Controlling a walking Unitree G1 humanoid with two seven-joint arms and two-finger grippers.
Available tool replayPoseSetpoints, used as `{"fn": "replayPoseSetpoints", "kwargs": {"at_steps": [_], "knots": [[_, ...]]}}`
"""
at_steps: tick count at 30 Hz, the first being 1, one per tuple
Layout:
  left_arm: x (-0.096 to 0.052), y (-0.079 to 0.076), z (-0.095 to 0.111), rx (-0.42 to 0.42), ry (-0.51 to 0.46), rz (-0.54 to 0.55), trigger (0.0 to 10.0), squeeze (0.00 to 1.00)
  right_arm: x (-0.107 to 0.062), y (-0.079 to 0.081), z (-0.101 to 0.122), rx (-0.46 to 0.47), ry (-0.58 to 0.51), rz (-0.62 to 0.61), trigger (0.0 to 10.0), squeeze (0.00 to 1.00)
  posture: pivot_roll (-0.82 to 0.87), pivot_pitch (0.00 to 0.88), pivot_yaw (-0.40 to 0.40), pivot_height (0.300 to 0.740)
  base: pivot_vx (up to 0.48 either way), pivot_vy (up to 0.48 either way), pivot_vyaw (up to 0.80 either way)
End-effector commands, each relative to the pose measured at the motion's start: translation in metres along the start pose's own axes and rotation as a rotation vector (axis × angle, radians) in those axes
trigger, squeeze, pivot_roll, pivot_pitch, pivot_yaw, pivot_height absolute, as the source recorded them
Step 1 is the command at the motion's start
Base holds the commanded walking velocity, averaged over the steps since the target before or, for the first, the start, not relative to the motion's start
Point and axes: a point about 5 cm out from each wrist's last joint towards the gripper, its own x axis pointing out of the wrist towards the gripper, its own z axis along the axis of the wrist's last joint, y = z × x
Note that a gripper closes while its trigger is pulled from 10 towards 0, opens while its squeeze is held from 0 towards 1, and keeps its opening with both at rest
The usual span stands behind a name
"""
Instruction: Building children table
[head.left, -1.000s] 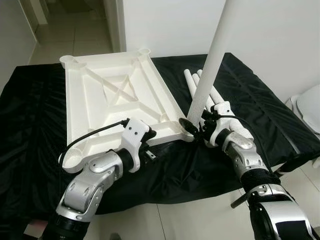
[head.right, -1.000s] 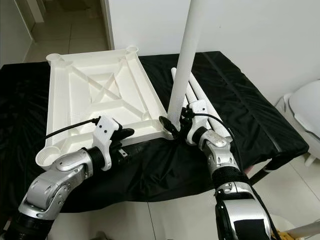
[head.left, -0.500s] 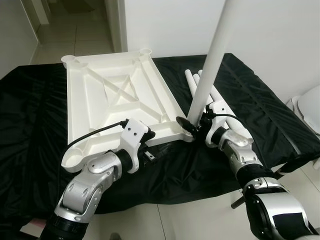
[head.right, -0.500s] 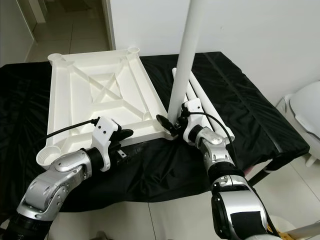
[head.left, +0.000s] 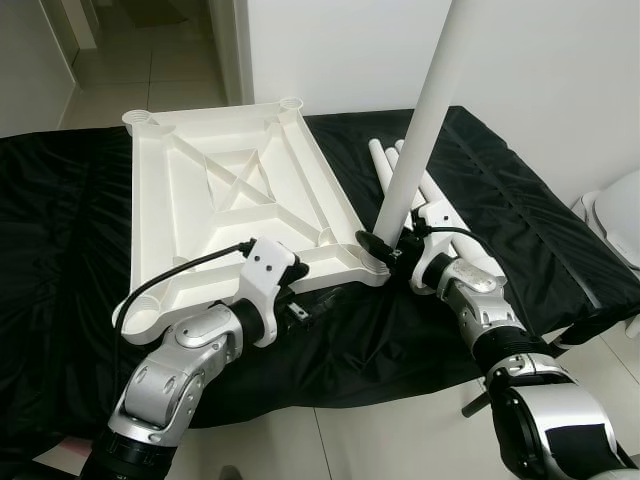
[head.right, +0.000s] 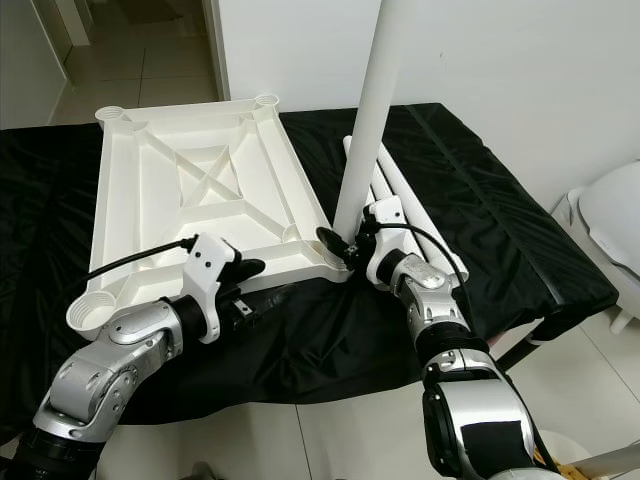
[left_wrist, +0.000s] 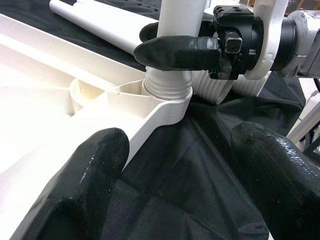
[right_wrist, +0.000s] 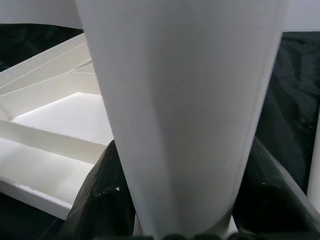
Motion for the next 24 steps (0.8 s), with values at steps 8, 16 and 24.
{"fn": "replayPoseSetpoints", "kwargs": {"at_steps": [8,16,24], "knots": [[-0.001,-0.001,0.002,0.0,-0.004,-0.003,10.0,0.0,-0.003,-0.001,-0.008,0.062,0.024,-0.119,0.0,0.0,-0.04,0.058,-0.003,0.74,0.0,0.0,0.0],[0.001,-0.003,0.001,-0.005,-0.006,-0.007,10.0,0.0,-0.002,0.006,-0.009,0.122,-0.016,-0.398,0.0,0.0,-0.05,0.061,-0.011,0.74,0.0,0.0,0.0],[0.002,-0.003,0.001,-0.011,-0.009,-0.011,10.0,0.0,0.001,0.033,-0.007,0.131,-0.052,-0.605,0.0,0.0,-0.06,0.059,-0.008,0.74,0.0,0.0,0.0]]}}
